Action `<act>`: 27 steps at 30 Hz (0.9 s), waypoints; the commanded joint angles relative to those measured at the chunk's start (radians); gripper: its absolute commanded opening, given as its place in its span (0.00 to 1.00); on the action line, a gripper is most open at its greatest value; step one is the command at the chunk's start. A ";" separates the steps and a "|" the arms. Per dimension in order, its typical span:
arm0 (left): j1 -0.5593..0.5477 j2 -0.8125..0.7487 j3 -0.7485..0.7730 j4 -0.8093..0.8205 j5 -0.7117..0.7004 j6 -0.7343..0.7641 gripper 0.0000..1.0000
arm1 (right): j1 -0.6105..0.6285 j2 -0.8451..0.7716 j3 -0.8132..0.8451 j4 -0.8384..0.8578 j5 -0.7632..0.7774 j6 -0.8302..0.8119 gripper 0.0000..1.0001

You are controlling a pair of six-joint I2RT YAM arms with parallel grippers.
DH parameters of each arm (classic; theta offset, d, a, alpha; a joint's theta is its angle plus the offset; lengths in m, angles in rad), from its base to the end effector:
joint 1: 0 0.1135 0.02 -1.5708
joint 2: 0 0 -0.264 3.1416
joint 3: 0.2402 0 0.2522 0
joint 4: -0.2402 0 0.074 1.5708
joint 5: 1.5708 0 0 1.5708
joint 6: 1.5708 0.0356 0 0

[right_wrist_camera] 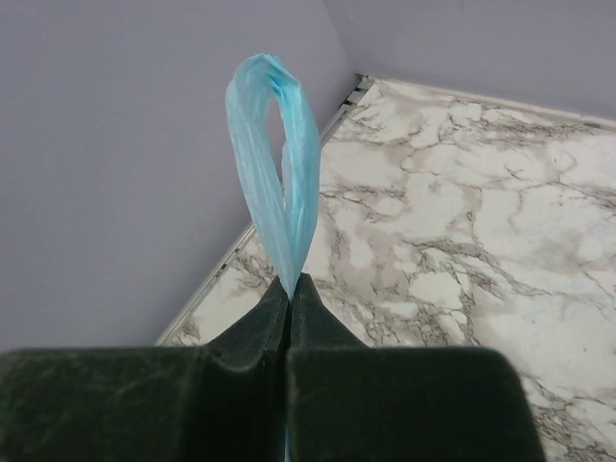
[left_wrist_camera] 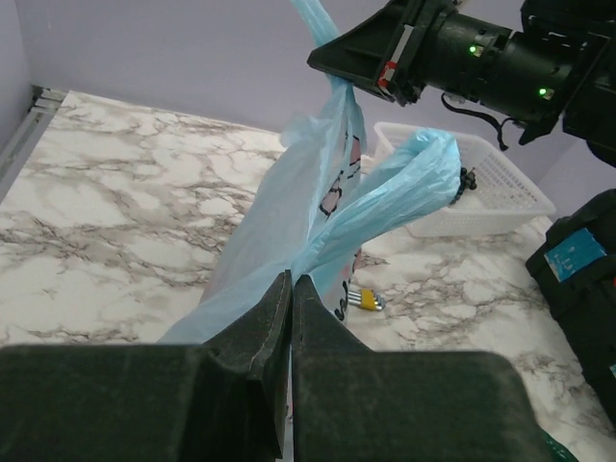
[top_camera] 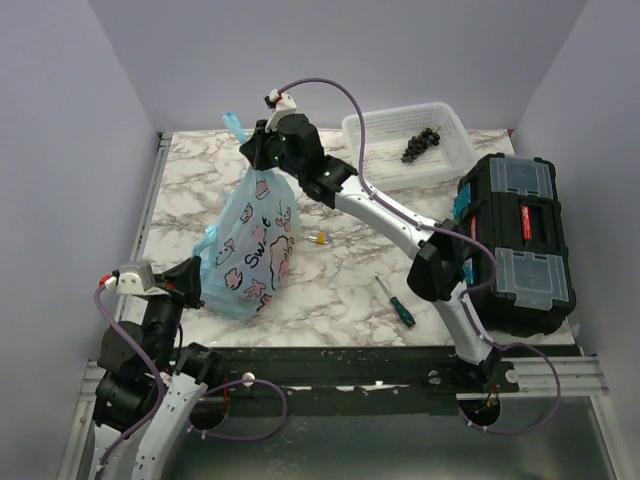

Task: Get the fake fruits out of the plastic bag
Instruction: Untie the plastic bag at the center of the board, then adjust the plastic bag at the center of the board.

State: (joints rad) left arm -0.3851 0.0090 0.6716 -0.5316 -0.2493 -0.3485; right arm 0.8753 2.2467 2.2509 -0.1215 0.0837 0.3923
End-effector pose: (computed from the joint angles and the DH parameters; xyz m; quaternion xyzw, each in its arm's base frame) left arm 0.0216 0.0007 0.3280 -0.0815 0.6558 -0.1910 0.7258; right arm 0.3474 0.4116 0.3677 -0.1516 0.7317 0.3679 0.5534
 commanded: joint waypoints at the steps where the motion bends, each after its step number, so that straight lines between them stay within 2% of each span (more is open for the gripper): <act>1: 0.007 -0.136 0.055 -0.110 0.018 -0.067 0.00 | -0.030 0.093 0.063 0.032 -0.116 0.092 0.01; 4: 0.006 -0.138 0.105 -0.119 0.028 -0.067 0.00 | -0.030 0.111 0.076 0.016 -0.127 0.101 0.03; 6: 0.007 -0.129 0.129 -0.116 0.038 -0.066 0.00 | -0.030 0.114 0.094 -0.018 -0.136 0.103 0.12; 12: 0.006 -0.099 0.121 -0.091 0.070 -0.069 0.00 | -0.030 0.027 0.112 -0.194 -0.169 0.055 0.64; 14: 0.007 -0.095 0.120 -0.080 0.065 -0.064 0.00 | -0.029 -0.030 0.093 -0.250 -0.179 0.021 0.76; 17: 0.007 -0.085 0.125 -0.071 0.068 -0.042 0.00 | -0.030 -0.137 0.014 -0.286 -0.210 -0.021 0.85; 21: 0.006 -0.065 0.129 -0.083 0.065 -0.028 0.00 | -0.027 -0.264 -0.110 -0.285 -0.365 -0.088 0.98; 27: 0.006 -0.048 0.140 -0.114 0.061 -0.013 0.00 | 0.012 -0.420 -0.305 -0.162 -0.425 -0.116 1.00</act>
State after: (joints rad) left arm -0.3855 0.0082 0.7902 -0.6312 -0.2028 -0.3832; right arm 0.8547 1.8801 2.0411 -0.3511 -0.2317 0.3229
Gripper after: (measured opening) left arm 0.003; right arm 0.998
